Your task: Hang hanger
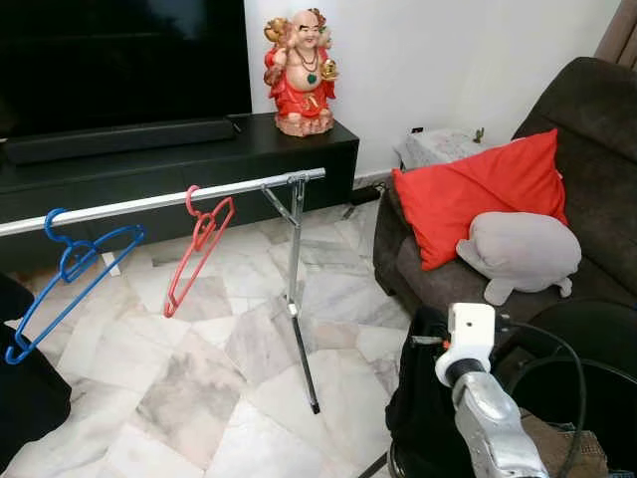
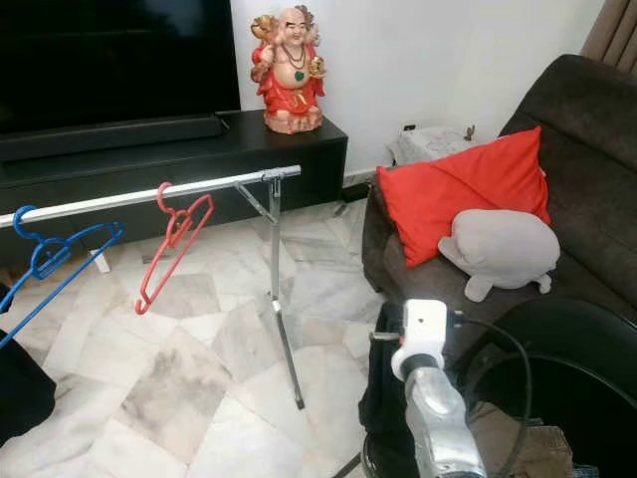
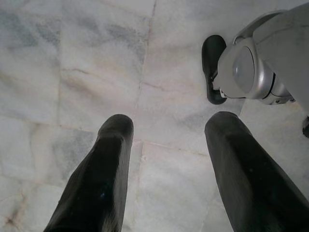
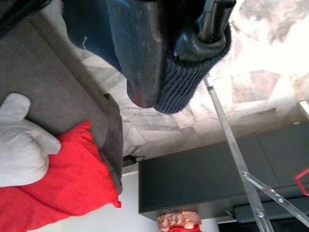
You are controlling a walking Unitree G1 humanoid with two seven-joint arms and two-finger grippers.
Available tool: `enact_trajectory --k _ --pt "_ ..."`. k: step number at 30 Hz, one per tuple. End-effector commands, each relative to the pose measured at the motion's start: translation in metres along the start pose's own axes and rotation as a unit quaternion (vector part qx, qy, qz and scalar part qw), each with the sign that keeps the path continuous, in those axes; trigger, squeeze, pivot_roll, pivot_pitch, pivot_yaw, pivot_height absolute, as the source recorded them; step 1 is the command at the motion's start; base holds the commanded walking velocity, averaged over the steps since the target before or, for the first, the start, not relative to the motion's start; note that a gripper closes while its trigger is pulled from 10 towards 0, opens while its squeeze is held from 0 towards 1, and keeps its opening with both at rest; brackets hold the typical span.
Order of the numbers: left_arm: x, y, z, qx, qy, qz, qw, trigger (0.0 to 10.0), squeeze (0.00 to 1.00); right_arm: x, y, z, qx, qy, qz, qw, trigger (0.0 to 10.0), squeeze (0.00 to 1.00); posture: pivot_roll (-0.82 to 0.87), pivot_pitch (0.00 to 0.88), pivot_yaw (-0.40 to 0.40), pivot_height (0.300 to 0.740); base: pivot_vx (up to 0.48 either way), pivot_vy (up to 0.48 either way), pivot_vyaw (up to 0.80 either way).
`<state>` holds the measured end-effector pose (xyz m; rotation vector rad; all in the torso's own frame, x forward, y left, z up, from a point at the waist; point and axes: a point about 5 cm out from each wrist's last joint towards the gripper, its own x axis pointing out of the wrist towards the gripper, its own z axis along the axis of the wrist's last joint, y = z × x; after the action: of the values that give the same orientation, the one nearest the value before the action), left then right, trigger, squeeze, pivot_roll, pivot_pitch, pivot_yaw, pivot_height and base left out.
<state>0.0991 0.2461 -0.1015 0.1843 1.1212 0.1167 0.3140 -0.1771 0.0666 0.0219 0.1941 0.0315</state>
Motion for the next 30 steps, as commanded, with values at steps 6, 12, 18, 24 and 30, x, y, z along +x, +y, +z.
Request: enact_trajectory --k 6,12,18,24,30 --pt "-0.001 0.006 -0.002 -0.012 -0.004 0.021 1.000 10.0 0.00 -0.005 -0.005 0.004 -0.007 -0.039 0.005 0.999 10.0 0.00 0.11 0.000 0.002 0.740 0.000 0.000 0.22" --pt "-0.001 0.007 -0.003 -0.016 -0.003 0.026 1.000 10.0 0.00 -0.004 -0.004 0.006 -0.008 -0.047 0.012 0.999 10.0 0.00 0.11 0.000 0.003 0.740 0.000 0.000 0.80" --pt "-0.002 0.008 -0.004 -0.015 -0.002 0.029 0.999 10.0 0.00 -0.003 -0.007 0.003 -0.006 -0.045 0.006 0.999 10.0 0.00 0.12 0.000 0.008 0.740 0.000 0.000 0.80" --pt "-0.002 0.011 -0.004 -0.011 -0.003 0.031 0.999 10.0 0.00 -0.004 -0.012 -0.003 0.003 -0.037 -0.012 0.999 10.0 0.00 0.13 0.000 0.028 0.740 0.000 0.000 0.80" --pt "-0.002 0.013 -0.004 -0.007 -0.001 0.034 0.999 10.0 0.00 -0.004 -0.016 -0.006 0.018 -0.032 -0.033 0.999 10.0 0.00 0.12 0.000 0.043 0.740 0.000 0.000 0.34"
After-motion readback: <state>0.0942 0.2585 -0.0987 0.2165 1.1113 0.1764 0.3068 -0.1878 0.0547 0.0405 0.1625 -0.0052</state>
